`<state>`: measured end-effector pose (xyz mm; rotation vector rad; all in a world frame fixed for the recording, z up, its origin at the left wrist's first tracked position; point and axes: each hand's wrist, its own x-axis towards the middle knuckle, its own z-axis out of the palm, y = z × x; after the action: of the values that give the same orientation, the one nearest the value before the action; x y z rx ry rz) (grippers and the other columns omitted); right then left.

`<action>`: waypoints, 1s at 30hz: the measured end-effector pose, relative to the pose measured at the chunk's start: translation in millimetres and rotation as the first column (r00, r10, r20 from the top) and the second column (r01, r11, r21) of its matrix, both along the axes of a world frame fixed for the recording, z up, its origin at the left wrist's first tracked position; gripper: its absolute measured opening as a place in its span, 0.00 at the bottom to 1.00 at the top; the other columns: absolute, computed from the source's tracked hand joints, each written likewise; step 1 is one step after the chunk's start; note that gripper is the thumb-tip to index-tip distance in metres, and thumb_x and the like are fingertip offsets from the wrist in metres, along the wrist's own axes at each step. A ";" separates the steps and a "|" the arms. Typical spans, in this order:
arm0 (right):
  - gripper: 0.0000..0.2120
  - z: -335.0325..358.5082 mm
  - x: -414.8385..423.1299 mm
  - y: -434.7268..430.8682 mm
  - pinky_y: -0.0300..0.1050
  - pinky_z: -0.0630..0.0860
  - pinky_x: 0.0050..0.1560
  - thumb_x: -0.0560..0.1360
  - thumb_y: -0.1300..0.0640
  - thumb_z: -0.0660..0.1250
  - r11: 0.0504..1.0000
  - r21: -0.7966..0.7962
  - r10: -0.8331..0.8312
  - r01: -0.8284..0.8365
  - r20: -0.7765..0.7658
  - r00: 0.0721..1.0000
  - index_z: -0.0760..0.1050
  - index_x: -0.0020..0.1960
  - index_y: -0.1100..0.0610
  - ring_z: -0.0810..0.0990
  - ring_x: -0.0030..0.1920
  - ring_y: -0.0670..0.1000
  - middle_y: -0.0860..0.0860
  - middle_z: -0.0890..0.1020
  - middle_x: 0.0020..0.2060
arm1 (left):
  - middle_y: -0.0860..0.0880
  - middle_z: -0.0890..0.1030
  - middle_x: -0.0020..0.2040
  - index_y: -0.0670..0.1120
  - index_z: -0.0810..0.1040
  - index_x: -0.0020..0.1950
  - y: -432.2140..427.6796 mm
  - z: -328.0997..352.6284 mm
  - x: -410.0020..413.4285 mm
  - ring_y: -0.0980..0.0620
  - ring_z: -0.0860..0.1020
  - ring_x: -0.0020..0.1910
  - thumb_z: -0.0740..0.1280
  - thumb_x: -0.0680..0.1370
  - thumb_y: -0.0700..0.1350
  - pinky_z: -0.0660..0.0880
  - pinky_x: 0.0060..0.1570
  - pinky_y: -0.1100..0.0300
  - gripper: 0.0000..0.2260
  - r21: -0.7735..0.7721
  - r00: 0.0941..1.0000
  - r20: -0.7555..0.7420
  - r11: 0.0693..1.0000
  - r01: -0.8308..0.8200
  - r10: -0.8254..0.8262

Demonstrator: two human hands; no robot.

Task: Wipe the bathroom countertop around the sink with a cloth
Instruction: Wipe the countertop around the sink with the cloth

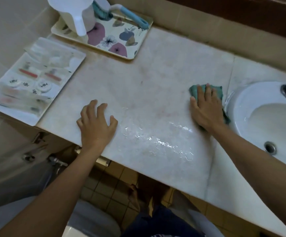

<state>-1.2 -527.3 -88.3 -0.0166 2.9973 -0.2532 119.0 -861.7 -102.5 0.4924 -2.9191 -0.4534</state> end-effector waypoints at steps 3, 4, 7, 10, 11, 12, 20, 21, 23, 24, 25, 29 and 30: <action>0.27 -0.2 -8.7 -31.2 0.59 0.47 0.74 0.81 0.44 0.44 0.996 -0.017 -0.088 0.088 0.010 0.996 0.47 0.79 0.48 0.47 0.77 0.62 0.59 0.48 0.78 | 0.47 0.65 0.73 0.50 0.71 0.68 0.4 0.5 0.0 0.43 0.62 0.71 0.63 0.76 0.52 0.65 0.61 0.42 0.21 -0.003 1.000 0.002 1.000 -0.007 0.007; 0.26 1.4 -5.1 -41.5 0.59 0.47 0.74 0.82 0.44 0.44 0.996 -0.020 -0.084 0.084 0.011 0.996 0.46 0.79 0.47 0.46 0.77 0.62 0.59 0.47 0.78 | 0.47 0.65 0.73 0.50 0.71 0.68 0.6 0.6 -0.2 0.43 0.62 0.71 0.63 0.76 0.53 0.65 0.61 0.42 0.21 -0.003 1.000 -0.001 1.000 -0.003 0.003; 0.26 3.8 24.8 -70.0 0.57 0.46 0.74 0.82 0.44 0.44 1.000 -0.022 0.007 -0.006 0.027 1.000 0.45 0.78 0.45 0.44 0.77 0.59 0.57 0.45 0.78 | 0.47 0.66 0.72 0.49 0.71 0.68 0.7 0.3 -0.3 0.43 0.62 0.70 0.63 0.76 0.52 0.65 0.61 0.42 0.20 0.000 1.000 -0.012 1.000 0.001 -0.001; 0.25 3.6 77.1 -87.3 0.54 0.44 0.75 0.82 0.44 0.44 0.987 -0.074 0.146 -0.144 0.019 0.989 0.44 0.78 0.43 0.40 0.78 0.56 0.54 0.43 0.78 | 0.48 0.66 0.73 0.50 0.71 0.68 0.6 -1.2 0.1 0.44 0.62 0.71 0.64 0.77 0.52 0.65 0.61 0.42 0.20 0.011 1.000 -0.017 1.000 -0.007 0.007; 0.25 4.0 93.9 -83.8 0.51 0.42 0.75 0.82 0.43 0.44 0.972 -0.090 0.218 -0.215 0.026 0.976 0.43 0.78 0.42 0.38 0.77 0.54 0.51 0.41 0.78 | 0.49 0.66 0.73 0.50 0.71 0.68 0.3 -1.6 0.5 0.44 0.62 0.71 0.64 0.77 0.52 0.64 0.62 0.42 0.20 0.018 1.000 -0.018 1.000 -0.005 0.006; 0.25 4.2 106.9 -74.1 0.49 0.40 0.75 0.82 0.43 0.44 0.953 -0.096 0.292 -0.288 0.036 0.956 0.43 0.78 0.41 0.36 0.77 0.51 0.49 0.40 0.78 | 0.49 0.65 0.73 0.50 0.71 0.68 -0.3 -1.8 0.7 0.44 0.62 0.71 0.64 0.77 0.52 0.64 0.62 0.42 0.20 0.027 1.000 -0.017 1.000 -0.002 0.003; 0.26 4.5 73.5 15.5 0.49 0.45 0.76 0.79 0.40 0.41 0.950 -0.034 0.310 -0.309 0.036 0.950 0.46 0.77 0.38 0.42 0.78 0.50 0.47 0.45 0.78 | 0.48 0.65 0.74 0.50 0.71 0.69 2.3 0.4 1.7 0.45 0.61 0.72 0.63 0.77 0.52 0.63 0.64 0.43 0.20 0.035 1.000 -0.013 0.999 -0.028 0.028; 0.27 2.8 54.8 13.1 0.50 0.44 0.76 0.78 0.40 0.41 0.962 -0.031 0.271 -0.270 0.020 0.962 0.48 0.77 0.40 0.44 0.78 0.52 0.49 0.47 0.79 | 0.49 0.65 0.74 0.50 0.71 0.69 2.8 1.1 1.5 0.45 0.61 0.72 0.64 0.77 0.52 0.63 0.64 0.43 0.20 0.039 0.999 -0.013 0.999 -0.029 0.030; 0.27 -0.2 20.8 0.1 0.52 0.45 0.76 0.79 0.41 0.42 0.989 -0.031 0.147 -0.147 0.000 0.989 0.50 0.78 0.43 0.47 0.77 0.57 0.54 0.50 0.78 | 0.49 0.66 0.73 0.51 0.71 0.68 2.9 2.2 1.2 0.45 0.61 0.71 0.64 0.77 0.52 0.63 0.63 0.44 0.20 0.044 0.999 -0.017 0.999 -0.029 0.030; 0.27 -2.3 9.1 -8.9 0.54 0.46 0.76 0.80 0.42 0.44 0.997 -0.026 0.075 -0.075 -0.004 0.997 0.50 0.78 0.44 0.48 0.77 0.58 0.55 0.50 0.78 | 0.49 0.66 0.73 0.51 0.71 0.68 2.5 2.2 1.1 0.45 0.61 0.71 0.64 0.77 0.52 0.63 0.63 0.44 0.20 0.048 0.999 -0.019 0.998 -0.028 0.029; 0.26 -3.5 3.2 -19.5 0.56 0.47 0.75 0.81 0.44 0.44 1.000 -0.017 0.016 -0.016 -0.002 1.000 0.49 0.78 0.45 0.47 0.77 0.59 0.56 0.49 0.78 | 0.50 0.66 0.73 0.51 0.71 0.68 2.4 2.3 1.1 0.46 0.61 0.71 0.64 0.77 0.52 0.63 0.64 0.44 0.20 0.051 0.999 -0.019 0.998 -0.028 0.029; 0.26 -3.3 50.9 -51.9 0.54 0.46 0.75 0.82 0.46 0.45 0.995 -0.055 0.087 -0.087 -0.014 0.996 0.47 0.79 0.47 0.45 0.78 0.58 0.56 0.47 0.78 | 0.51 0.65 0.73 0.53 0.71 0.68 3.7 3.8 1.6 0.47 0.60 0.72 0.63 0.77 0.53 0.62 0.65 0.45 0.19 0.056 0.999 -0.010 0.998 -0.037 0.038; 0.26 -0.8 78.0 -49.8 0.52 0.45 0.75 0.82 0.46 0.45 0.982 -0.072 0.171 -0.172 -0.020 0.985 0.47 0.79 0.47 0.43 0.78 0.57 0.54 0.46 0.78 | 0.51 0.65 0.74 0.53 0.71 0.69 4.4 4.3 2.2 0.47 0.60 0.72 0.63 0.78 0.53 0.62 0.65 0.44 0.19 0.053 0.999 -0.005 0.998 -0.037 0.038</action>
<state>76.8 -577.1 -89.0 -0.2837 2.9744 -0.3443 121.2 -857.3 -98.2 0.5508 -2.8929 -0.5273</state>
